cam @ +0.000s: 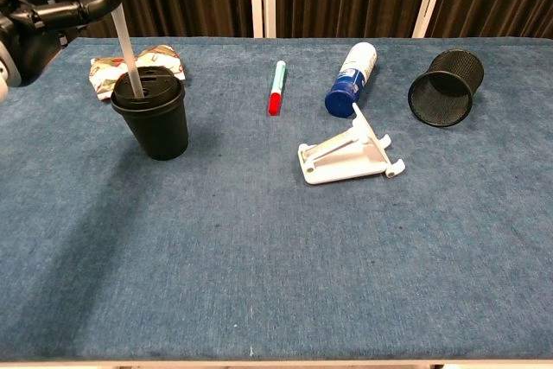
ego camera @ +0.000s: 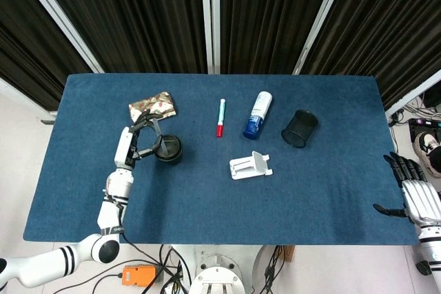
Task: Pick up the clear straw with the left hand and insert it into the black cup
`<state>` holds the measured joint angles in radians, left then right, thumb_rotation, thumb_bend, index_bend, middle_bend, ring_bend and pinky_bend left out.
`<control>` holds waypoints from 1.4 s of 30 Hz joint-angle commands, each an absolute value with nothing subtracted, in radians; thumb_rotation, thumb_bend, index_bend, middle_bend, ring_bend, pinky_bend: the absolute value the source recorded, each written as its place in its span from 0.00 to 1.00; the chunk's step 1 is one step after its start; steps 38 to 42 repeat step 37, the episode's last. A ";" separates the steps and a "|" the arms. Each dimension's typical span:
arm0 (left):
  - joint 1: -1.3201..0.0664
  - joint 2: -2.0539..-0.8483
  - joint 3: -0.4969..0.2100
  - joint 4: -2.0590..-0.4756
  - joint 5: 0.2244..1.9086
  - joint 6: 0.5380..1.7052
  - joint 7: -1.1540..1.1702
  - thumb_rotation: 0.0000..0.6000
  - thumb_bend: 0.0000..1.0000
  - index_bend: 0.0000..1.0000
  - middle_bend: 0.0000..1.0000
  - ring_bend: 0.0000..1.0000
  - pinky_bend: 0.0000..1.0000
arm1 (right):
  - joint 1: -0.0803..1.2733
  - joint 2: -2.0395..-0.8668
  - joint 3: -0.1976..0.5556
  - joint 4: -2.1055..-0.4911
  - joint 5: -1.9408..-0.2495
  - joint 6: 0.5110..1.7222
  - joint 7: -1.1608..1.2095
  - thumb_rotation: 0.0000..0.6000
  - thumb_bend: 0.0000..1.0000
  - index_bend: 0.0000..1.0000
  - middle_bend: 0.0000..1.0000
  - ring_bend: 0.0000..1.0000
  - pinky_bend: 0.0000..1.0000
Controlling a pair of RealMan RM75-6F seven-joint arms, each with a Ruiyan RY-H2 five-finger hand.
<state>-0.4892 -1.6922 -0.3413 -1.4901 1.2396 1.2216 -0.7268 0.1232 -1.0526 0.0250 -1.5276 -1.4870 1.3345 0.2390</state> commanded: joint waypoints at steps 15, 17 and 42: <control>-0.459 -1.645 -0.266 -1.499 1.334 1.266 -0.588 1.00 0.27 0.17 0.17 0.00 0.00 | 0.118 -1.045 0.028 -1.534 -1.496 1.354 0.248 1.00 0.13 0.00 0.06 0.00 0.02; -0.449 -1.614 -0.254 -1.514 1.347 1.271 -0.564 1.00 0.26 0.14 0.15 0.00 0.00 | 0.118 -1.043 0.030 -1.535 -1.497 1.358 0.248 1.00 0.13 0.00 0.06 0.00 0.02; -0.114 -1.134 -0.045 -1.637 1.265 1.482 -0.051 1.00 0.15 0.10 0.13 0.00 0.00 | 0.096 -1.004 0.048 -1.541 -1.488 1.407 0.281 1.00 0.13 0.00 0.06 0.00 0.02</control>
